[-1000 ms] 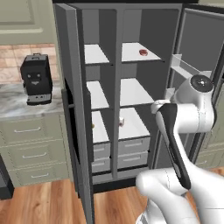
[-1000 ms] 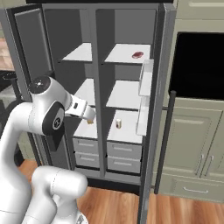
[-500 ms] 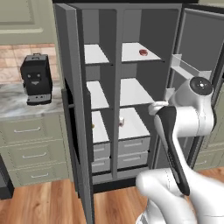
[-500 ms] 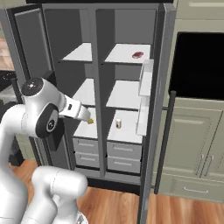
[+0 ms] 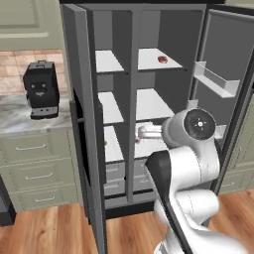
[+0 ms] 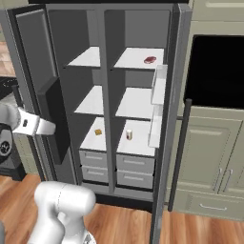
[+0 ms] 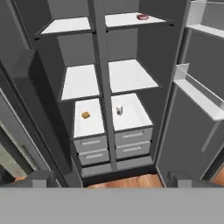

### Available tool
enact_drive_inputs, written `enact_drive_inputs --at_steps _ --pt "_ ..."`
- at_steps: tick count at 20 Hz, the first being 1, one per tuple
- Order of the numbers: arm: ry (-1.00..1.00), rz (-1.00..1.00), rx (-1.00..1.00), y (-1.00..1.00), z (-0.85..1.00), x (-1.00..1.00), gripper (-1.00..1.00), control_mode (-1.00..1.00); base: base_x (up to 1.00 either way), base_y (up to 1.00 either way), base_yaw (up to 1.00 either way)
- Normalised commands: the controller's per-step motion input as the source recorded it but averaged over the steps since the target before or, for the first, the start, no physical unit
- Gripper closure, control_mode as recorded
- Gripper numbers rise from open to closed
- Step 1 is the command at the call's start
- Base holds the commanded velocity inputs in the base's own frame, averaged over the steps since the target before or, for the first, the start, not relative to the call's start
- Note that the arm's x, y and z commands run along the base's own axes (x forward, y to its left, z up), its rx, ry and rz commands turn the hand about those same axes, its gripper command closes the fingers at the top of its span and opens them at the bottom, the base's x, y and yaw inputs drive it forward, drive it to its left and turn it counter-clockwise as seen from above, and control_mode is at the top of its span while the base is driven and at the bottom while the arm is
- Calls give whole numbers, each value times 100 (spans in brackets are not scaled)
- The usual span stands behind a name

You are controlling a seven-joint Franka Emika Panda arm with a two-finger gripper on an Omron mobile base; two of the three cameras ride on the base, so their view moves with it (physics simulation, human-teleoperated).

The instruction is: Pick up the frozen steak from the freezer, place it on any shelf in the fridge, and close the fridge and freezer doors when done.

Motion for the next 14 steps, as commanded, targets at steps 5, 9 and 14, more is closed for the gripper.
enact_drive_inputs --at_steps 5,9,14 --pt "-14 -11 -3 100 -3 -21 -100 -100 0 0 0" --pt "-12 -16 0 100 -25 -21 -100 -100 0 0 0" --pt "-6 -33 0 100 -49 10 -100 -100 0 0 0"
